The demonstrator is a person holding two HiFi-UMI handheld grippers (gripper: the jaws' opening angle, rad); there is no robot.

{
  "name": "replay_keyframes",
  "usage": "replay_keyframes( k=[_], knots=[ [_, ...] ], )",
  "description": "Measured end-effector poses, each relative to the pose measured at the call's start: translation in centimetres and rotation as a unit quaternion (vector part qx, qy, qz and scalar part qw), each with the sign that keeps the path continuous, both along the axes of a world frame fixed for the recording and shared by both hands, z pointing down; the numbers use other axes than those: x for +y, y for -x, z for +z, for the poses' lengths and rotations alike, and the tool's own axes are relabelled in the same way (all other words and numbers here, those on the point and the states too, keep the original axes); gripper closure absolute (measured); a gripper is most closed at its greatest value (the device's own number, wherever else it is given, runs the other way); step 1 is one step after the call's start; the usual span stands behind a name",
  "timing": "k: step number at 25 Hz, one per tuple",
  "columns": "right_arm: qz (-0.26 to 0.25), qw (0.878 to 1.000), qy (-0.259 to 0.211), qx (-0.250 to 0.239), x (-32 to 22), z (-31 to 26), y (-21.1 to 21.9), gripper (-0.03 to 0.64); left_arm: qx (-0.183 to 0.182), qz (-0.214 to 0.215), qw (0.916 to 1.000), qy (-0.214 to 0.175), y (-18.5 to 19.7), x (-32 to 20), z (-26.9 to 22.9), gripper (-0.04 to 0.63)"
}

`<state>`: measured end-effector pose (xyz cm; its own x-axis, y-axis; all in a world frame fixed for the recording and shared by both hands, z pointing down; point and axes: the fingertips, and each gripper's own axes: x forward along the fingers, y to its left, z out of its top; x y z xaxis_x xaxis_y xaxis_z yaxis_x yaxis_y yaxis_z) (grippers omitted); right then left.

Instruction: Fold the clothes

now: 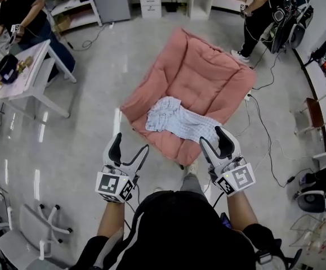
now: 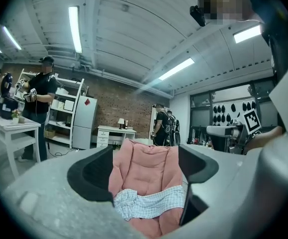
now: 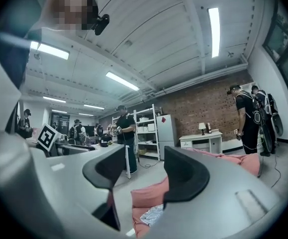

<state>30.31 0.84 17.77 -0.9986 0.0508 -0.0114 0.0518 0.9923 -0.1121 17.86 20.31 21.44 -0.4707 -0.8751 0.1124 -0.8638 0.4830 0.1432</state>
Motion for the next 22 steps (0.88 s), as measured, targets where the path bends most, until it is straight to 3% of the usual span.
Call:
replay_keyframes(
  k=[12,18,22],
  knots=[
    [-0.136,0.99,-0.03,-0.006,-11.9,1.6,11.6,0.411,-0.012,-0.081,0.9966,0.004,5.6,-13.1,1.0,0.199],
    [-0.202,0.979,-0.04,-0.007,-13.6,2.0,15.5,0.419,-0.002,-0.121,0.9925,0.013,7.6,-15.8,1.9,0.218],
    [-0.221,0.975,-0.04,0.005,-14.0,3.4,17.3,0.422,0.013,-0.125,0.9918,0.022,8.4,-16.8,3.1,0.245]
  ],
)
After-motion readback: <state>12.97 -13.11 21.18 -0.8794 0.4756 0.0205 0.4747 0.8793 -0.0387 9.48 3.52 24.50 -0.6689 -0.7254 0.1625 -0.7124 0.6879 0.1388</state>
